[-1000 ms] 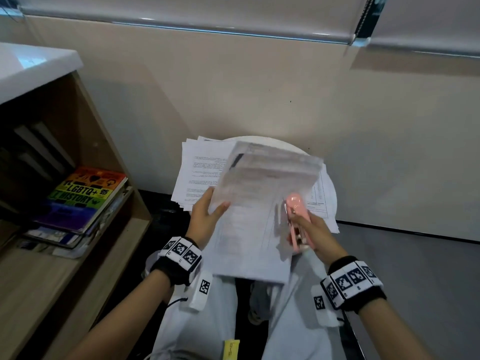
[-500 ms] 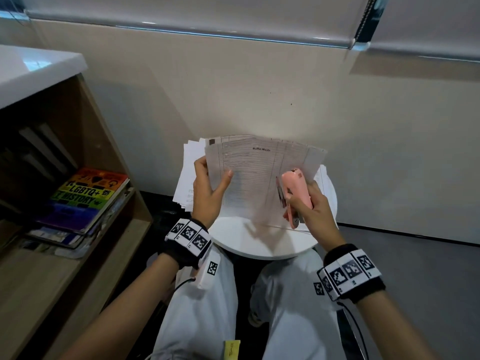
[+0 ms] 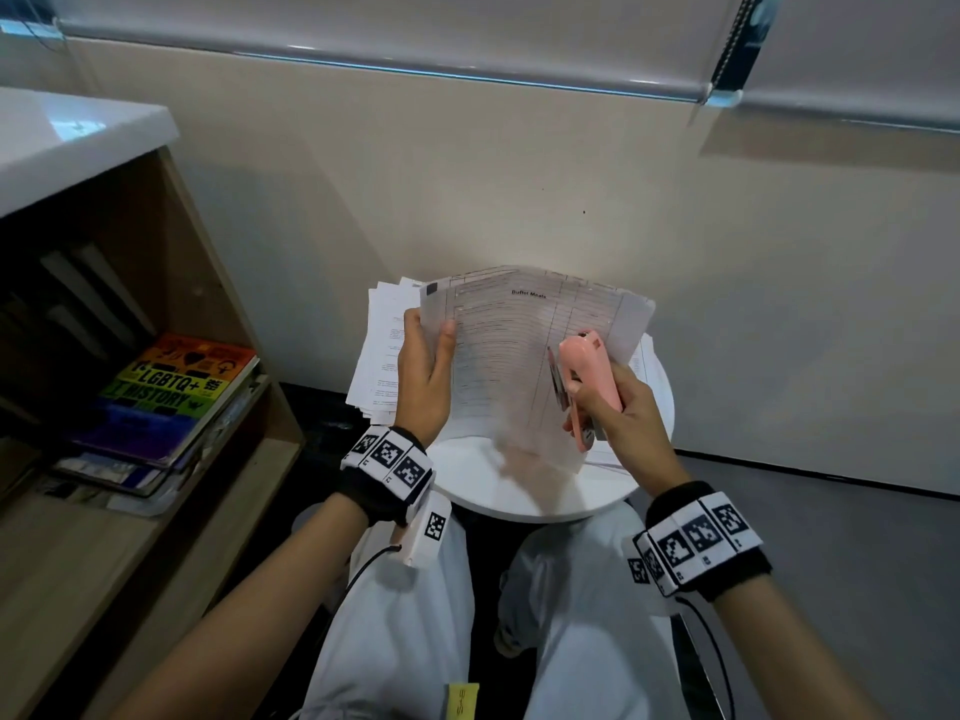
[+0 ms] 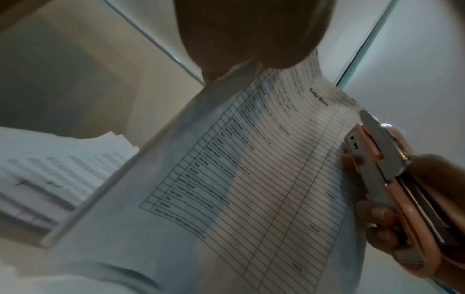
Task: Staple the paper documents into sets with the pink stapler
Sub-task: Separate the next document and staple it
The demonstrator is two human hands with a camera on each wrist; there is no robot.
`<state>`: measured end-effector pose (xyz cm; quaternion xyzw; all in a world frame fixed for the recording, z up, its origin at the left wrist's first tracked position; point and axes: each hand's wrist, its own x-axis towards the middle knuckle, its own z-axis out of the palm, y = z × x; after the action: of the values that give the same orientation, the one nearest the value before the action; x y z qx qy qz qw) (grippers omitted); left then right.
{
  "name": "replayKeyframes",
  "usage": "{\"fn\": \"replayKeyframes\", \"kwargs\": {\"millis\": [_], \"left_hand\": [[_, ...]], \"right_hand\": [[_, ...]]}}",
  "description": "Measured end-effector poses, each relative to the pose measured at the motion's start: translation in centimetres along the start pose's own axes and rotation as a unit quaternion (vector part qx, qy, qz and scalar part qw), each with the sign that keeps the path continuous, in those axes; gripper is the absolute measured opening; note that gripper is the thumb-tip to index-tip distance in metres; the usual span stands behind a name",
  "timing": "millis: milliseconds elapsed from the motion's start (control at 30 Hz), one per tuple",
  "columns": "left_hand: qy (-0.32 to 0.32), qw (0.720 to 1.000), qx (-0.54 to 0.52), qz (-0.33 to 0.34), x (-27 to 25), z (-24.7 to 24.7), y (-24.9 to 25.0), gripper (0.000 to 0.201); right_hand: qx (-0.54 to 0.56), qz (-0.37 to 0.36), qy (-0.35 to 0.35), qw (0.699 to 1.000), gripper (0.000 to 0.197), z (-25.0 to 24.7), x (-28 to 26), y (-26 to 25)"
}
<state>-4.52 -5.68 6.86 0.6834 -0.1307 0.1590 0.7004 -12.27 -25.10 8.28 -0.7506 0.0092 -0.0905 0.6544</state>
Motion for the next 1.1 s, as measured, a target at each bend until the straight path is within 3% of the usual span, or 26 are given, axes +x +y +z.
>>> {"fn": "replayKeyframes", "kwargs": {"millis": [100, 233, 367, 467, 567, 633, 700, 767, 867, 900, 1100], "left_hand": [[0.011, 0.999, 0.005, 0.042, 0.2, 0.0, 0.7, 0.017], [0.009, 0.999, 0.043, 0.004, -0.7, 0.1, -0.6, 0.004], [0.011, 0.996, 0.089, 0.011, -0.6, 0.0, -1.0, 0.002], [0.007, 0.995, 0.096, 0.02, 0.2, -0.5, -0.3, 0.008], [0.015, 0.993, 0.109, 0.035, 0.4, -0.7, 0.3, 0.011], [0.022, 0.994, 0.107, 0.027, 0.1, -0.5, 0.6, 0.017], [0.027, 0.994, 0.104, 0.014, -0.3, -0.3, 0.8, 0.021], [0.027, 0.994, 0.108, 0.007, -0.8, -0.1, 0.9, 0.024], [0.028, 0.996, 0.086, 0.002, -1.4, 0.0, 1.4, 0.027], [0.031, 0.996, 0.08, 0.0, -1.6, 0.0, 1.6, 0.027], [0.034, 0.996, 0.086, -0.003, -2.1, -0.3, 1.7, 0.032]], "right_hand": [[0.019, -0.009, -0.004, 1.0, 0.018, 0.0, -0.2, -0.7], [-0.007, 0.021, -0.014, 1.0, 0.028, 0.2, -0.4, 1.0], [-0.008, 0.0, 0.059, 0.998, 0.03, 0.0, -0.1, 0.8], [0.107, -0.066, 0.161, 0.979, 0.031, -0.5, 1.6, -3.0], [0.229, -0.126, 0.197, 0.945, 0.023, 0.4, 4.0, -8.8], [0.286, -0.122, 0.207, 0.928, 0.024, 2.2, 6.1, -11.6], [0.302, -0.101, 0.214, 0.924, 0.038, 4.6, 7.9, -13.4], [0.274, -0.072, 0.204, 0.937, 0.04, 7.0, 9.1, -14.3], [0.195, -0.036, 0.203, 0.959, 0.015, 10.1, 10.0, -13.5], [0.156, -0.034, 0.211, 0.964, 0.014, 10.8, 10.2, -12.9], [-0.081, -0.074, 0.232, 0.967, 0.034, 13.0, 10.9, -9.9]]}}
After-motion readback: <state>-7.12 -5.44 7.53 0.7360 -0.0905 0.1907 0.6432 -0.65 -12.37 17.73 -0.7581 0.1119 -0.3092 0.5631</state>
